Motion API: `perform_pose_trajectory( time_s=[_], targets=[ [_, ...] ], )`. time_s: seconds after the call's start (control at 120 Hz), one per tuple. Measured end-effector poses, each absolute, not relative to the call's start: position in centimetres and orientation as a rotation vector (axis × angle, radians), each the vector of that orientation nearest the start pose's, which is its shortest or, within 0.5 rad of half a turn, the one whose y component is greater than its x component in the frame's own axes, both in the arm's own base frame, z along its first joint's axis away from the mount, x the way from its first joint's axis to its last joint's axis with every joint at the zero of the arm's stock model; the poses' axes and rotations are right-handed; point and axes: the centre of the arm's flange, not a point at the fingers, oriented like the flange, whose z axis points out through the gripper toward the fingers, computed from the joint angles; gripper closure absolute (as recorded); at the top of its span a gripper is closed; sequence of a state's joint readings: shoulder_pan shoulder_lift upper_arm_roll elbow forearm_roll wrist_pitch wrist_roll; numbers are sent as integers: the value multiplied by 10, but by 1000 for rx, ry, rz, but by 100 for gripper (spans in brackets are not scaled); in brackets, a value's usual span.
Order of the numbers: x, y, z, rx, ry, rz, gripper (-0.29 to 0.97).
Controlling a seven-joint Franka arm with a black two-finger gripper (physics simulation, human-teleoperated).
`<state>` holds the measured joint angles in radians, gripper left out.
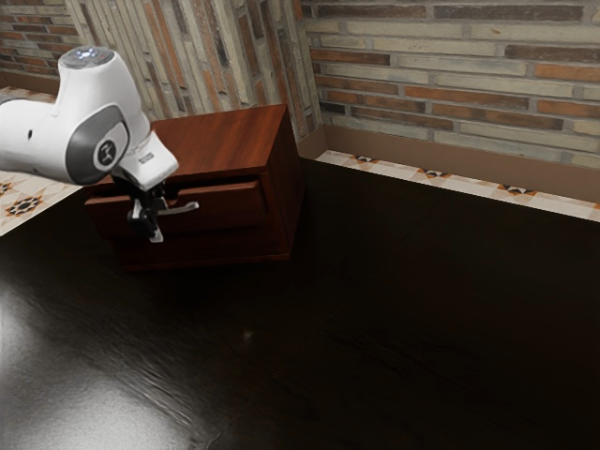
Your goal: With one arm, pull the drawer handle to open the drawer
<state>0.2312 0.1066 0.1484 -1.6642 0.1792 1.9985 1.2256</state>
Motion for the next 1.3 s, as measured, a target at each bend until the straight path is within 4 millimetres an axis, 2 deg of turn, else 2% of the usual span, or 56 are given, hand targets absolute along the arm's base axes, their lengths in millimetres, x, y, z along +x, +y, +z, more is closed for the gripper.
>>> perform_pose_trajectory(
  time_s=[0.683, 1.3],
  targets=[
    [534, 210, 557, -2563, 1232, -37, 27],
    [504, 193, 557, -2552, 1207, -56, 33]
  ],
)
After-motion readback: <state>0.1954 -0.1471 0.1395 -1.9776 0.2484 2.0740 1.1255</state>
